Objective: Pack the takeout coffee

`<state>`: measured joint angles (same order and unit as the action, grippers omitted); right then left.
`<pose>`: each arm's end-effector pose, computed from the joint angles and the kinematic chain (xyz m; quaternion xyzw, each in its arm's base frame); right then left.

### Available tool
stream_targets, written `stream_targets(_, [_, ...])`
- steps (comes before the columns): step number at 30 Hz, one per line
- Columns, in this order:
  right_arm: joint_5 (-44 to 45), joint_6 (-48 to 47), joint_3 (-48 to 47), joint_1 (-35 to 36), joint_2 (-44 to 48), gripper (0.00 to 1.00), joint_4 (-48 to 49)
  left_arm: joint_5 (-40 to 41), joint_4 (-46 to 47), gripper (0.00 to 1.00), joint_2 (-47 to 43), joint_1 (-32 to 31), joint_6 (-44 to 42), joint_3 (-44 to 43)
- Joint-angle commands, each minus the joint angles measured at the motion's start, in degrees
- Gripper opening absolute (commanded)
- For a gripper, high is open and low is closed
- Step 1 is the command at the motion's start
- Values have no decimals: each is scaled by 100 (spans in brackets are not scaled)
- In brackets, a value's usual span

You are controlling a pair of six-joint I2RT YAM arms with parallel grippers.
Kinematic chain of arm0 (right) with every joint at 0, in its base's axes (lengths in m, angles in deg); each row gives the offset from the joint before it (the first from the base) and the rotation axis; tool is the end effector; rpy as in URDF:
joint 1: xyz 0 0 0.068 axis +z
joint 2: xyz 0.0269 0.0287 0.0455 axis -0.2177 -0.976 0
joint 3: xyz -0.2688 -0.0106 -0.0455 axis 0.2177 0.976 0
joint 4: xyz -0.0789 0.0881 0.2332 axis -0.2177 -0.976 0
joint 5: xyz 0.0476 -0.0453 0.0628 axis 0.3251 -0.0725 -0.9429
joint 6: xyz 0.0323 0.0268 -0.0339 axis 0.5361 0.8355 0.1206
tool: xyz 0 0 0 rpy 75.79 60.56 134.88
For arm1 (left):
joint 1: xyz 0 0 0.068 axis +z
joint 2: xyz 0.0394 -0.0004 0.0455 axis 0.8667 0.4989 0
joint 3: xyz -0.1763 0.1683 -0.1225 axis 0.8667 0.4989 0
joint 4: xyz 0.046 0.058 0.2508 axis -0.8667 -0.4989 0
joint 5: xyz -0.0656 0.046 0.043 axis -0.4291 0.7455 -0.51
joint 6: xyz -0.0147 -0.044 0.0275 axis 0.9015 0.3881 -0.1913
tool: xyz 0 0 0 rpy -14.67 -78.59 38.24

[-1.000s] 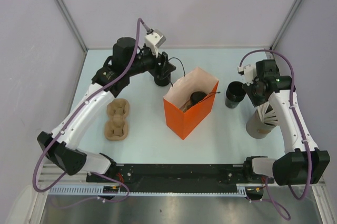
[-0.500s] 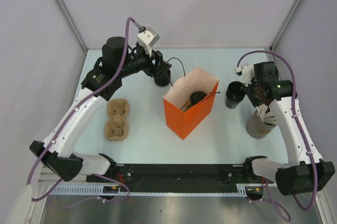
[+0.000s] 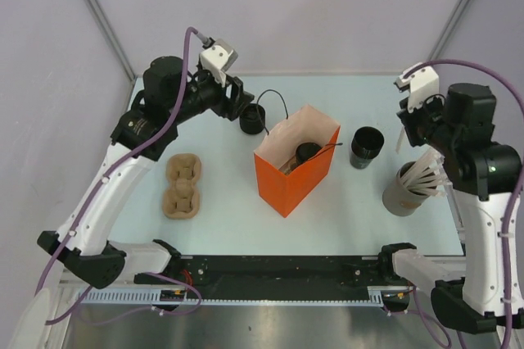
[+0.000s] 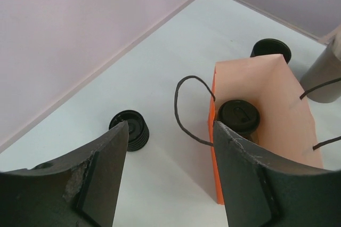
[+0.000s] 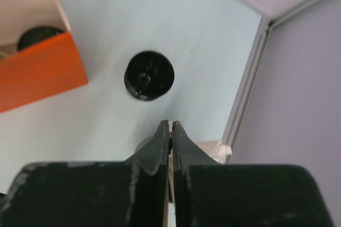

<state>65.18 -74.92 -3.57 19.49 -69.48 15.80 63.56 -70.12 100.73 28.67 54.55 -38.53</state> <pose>0.1527 0.0207 0.4682 -0.2754 0.8237 -0.0637 0.4914 0.2164 -0.1419 0.4852 0.3242 0.7022 -0.2218 0.5938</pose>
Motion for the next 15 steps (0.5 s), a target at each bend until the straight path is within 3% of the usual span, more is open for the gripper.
stream_targets(1, [-677,190,-886,11,180,0,318,365,-174,70,-241,125,-312,-194])
stream_targets(7, [-1608,550,-1668,11,181,0,398,392,-183,70,-417,397,-321,79])
stream_targets(15, [-3085,1174,-2003,11,67,0,996,575,-174,70,-602,793,-286,369])
